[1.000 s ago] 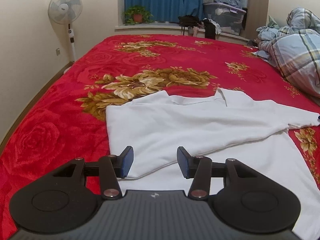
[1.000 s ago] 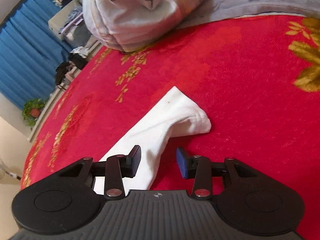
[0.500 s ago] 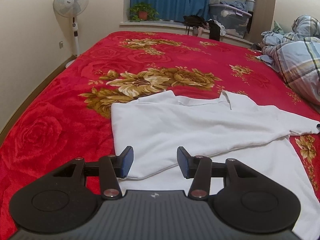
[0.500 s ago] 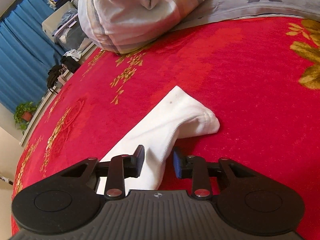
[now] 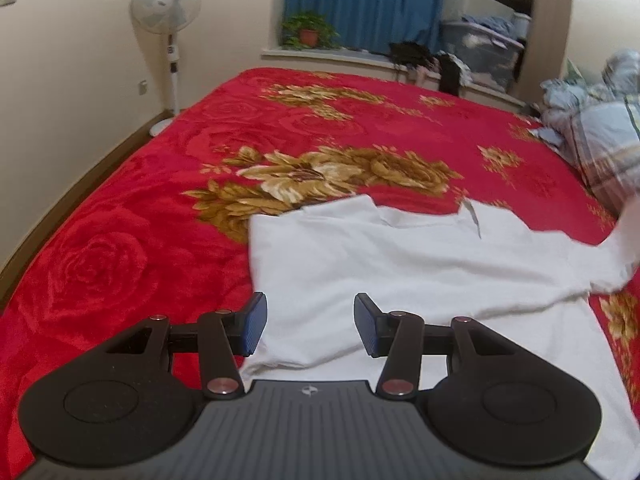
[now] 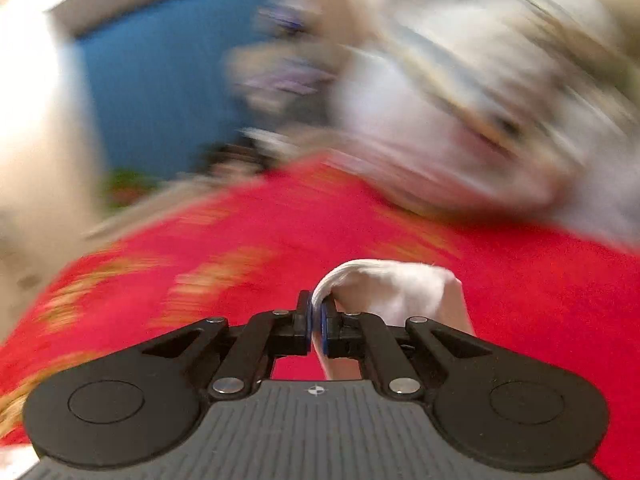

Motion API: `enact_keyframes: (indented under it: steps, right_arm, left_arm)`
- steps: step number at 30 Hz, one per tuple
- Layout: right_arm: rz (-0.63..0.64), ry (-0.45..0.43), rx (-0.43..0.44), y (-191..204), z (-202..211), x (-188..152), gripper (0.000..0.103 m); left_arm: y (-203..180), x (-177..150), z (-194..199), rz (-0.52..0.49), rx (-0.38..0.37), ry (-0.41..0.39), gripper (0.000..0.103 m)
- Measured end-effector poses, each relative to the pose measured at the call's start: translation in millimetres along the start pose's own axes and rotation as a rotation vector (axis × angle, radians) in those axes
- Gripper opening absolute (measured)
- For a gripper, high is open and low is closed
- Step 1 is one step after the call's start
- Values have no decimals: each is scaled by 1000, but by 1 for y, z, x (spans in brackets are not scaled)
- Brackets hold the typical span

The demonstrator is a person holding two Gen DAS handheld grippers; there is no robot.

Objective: Fold small clothes

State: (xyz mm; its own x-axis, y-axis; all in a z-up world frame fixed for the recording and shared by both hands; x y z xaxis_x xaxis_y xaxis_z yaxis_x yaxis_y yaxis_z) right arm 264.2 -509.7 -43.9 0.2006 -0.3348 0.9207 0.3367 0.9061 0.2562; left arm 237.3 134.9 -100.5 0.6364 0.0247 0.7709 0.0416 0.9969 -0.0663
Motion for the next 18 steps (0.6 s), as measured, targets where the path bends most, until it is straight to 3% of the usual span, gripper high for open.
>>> enact_keyframes:
  steps: [3,5,7,8,9,10,13,16,18]
  right_arm:
    - [111,-70,298,146,56,2,4]
    - [137,-59,500,235,93,-20,4]
    - [119,58,691,314,121,-68,12]
    - [110,167,761,343,127,-99,35]
    - [115,300,801,366,131,-136,43]
    - [137,417,808,379,133,-170,42]
    - [170,618,758,374,140,-223,42]
    - [195,646,698,343,145,-217,42]
    - [210,644,624,316,140,-200,42]
  left_arm:
    - [16,5,1,73,9,3,53]
    - [26,7,2,126,5,11,53]
    - [34,7,1,167,-4,24,53]
    - [39,7,1,186,-11,32,53]
    - [42,8,0,199,-14,37,53]
    - [47,7,-1,214,-15,44,53]
    - [58,4,-4,259,-27,68,52]
    - [56,-2,-14,270,-80,110,44]
    - [49,-6,-26,260,-123,145,29]
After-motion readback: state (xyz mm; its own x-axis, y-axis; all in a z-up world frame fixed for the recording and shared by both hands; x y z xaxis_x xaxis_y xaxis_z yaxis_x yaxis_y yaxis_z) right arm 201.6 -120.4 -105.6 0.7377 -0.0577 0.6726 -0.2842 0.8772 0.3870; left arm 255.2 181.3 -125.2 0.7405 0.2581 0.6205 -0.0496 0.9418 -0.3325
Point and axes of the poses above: each gripper's, at about its wrist camera, not at the fingertips, and z roughly against the way its jaws point, y to its left, x to its top, the point moved 10 cm from there along -z, roughly the way its jaws point, and after that the axes turned 1 degree about z, right-handed, at the moved point
